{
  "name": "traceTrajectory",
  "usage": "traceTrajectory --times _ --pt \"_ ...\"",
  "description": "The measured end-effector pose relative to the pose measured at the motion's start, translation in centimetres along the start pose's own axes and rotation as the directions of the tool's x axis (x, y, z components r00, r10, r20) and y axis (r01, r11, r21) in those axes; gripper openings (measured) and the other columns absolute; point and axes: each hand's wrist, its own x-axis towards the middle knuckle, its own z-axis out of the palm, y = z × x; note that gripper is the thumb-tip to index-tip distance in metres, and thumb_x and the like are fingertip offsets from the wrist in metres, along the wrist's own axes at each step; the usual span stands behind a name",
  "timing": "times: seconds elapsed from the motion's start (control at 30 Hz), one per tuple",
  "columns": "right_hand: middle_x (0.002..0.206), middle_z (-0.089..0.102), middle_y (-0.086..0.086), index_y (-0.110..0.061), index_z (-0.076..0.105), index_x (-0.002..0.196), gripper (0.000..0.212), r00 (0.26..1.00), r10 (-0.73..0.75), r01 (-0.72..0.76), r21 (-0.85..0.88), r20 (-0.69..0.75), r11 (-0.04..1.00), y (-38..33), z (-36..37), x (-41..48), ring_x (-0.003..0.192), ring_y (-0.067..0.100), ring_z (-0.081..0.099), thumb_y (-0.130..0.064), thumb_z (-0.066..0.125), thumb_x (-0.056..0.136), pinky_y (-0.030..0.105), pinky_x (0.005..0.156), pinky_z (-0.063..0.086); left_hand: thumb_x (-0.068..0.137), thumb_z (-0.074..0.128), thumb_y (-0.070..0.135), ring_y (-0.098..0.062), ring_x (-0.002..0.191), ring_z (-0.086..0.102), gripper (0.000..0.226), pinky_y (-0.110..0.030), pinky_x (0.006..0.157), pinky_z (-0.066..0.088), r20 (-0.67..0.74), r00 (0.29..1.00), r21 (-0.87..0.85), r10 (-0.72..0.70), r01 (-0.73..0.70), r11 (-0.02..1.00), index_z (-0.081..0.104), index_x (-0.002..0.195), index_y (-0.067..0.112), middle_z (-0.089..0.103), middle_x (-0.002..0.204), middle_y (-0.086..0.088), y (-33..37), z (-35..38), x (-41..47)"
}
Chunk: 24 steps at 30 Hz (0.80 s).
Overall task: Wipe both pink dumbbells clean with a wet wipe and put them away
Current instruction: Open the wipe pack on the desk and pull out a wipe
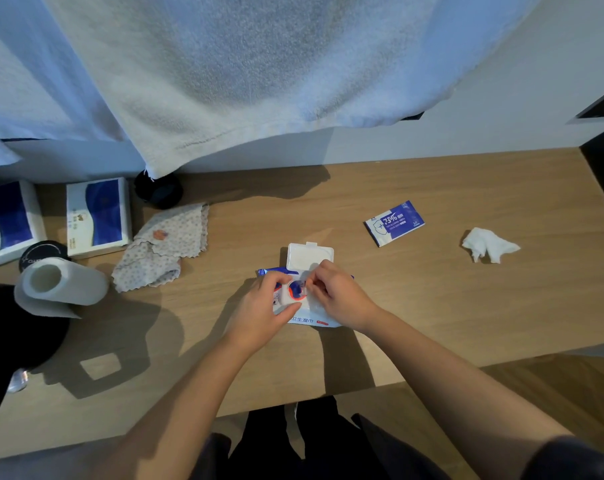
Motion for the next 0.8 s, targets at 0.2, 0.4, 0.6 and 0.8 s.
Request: traceTrajectory --times 0.2,0.4,0.6,0.8 --pt "0.090 0.054 0.007 -0.004 0.064 0.089 0.012 0.999 0.046 -0.045 0.020 -0.019 0.999 0.3 0.1 0.0 0.082 0.022 0.053 -0.011 0.056 0.095 0.035 0.073 0.044 0.076 0.079 0.038 -0.015 0.125 0.045 0.072 -0.026 0.102 0.035 0.040 0.991 0.178 0.128 -0.133 0.975 0.049 0.139 0.022 0.047 0.139 0.006 -0.2 0.3 1.2" --pt "0.088 0.053 0.008 -0.001 0.060 0.083 0.015 0.984 0.173 -0.176 0.104 0.044 0.979 0.0 -0.4 0.2 0.083 0.024 0.052 -0.007 0.053 0.096 0.039 0.080 0.043 0.077 0.078 0.045 -0.013 0.128 0.040 0.068 -0.028 0.102 0.027 0.068 0.985 0.244 0.157 -0.169 0.955 0.054 0.138 0.026 0.049 0.138 0.011 -0.6 0.5 2.1" --pt "0.091 0.051 0.004 -0.007 0.056 0.085 0.015 0.962 0.246 -0.268 0.232 0.119 0.935 -1.0 -1.5 -0.5 0.074 0.006 0.046 -0.005 0.049 0.098 0.016 0.066 0.036 0.080 0.075 0.045 -0.012 0.131 0.038 0.066 -0.028 0.102 0.024 0.078 0.985 0.261 0.154 -0.170 0.950 0.051 0.139 0.028 0.046 0.141 0.011 -0.7 0.6 2.2" --pt "0.084 0.052 -0.001 -0.009 0.055 0.090 0.013 0.938 0.304 -0.345 0.362 0.166 0.866 -1.2 -1.8 -1.0 0.076 0.011 0.048 -0.008 0.047 0.101 0.018 0.067 0.039 0.081 0.074 0.044 -0.012 0.132 0.038 0.066 -0.029 0.106 0.023 0.079 0.986 0.277 0.145 -0.162 0.947 0.049 0.140 0.028 0.044 0.142 0.010 -0.6 0.7 2.1"
